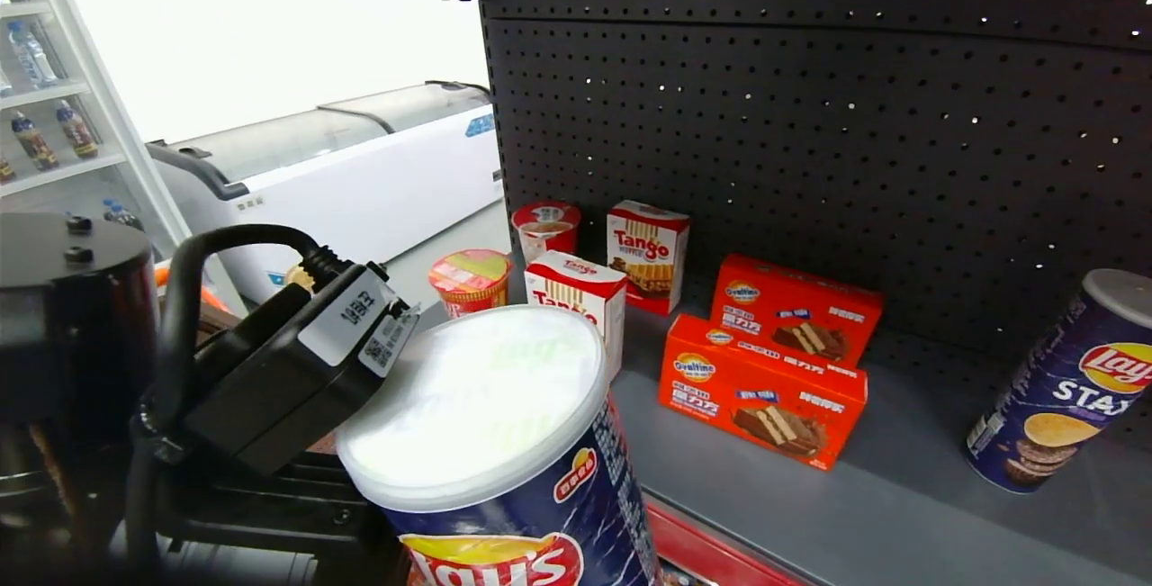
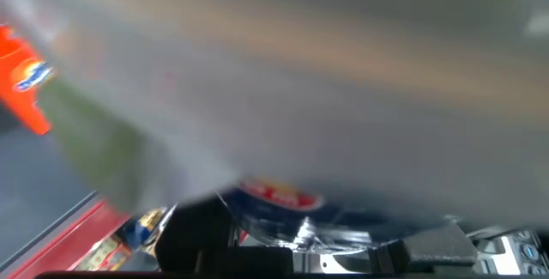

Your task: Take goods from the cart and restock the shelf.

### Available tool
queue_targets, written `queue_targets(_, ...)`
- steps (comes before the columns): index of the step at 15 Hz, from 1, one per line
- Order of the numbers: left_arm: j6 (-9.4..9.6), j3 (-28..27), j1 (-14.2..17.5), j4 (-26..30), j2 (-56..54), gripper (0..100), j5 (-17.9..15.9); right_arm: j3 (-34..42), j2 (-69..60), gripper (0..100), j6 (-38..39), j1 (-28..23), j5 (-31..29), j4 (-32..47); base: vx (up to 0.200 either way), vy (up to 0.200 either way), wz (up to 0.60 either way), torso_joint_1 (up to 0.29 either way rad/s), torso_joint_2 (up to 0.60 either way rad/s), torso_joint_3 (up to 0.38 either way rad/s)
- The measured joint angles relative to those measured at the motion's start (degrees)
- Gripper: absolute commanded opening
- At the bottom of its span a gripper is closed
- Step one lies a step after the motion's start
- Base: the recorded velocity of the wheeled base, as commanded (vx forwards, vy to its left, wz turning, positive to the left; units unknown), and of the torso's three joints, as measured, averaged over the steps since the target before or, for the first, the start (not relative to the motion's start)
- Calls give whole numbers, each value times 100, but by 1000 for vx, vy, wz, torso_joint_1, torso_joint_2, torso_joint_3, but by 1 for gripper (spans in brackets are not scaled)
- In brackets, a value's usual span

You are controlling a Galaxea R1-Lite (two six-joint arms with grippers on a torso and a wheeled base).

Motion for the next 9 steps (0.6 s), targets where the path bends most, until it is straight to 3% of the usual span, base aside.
queue_targets(1,0,0,7,0,11,0,4,0,0,100,-2,-2,1,-2,0,0,0,0,0,0)
queue_targets(9,0,-2,49,-1,34,0,0,0,0,100,1,-2,0,-6,0,0,-600,0,4,1)
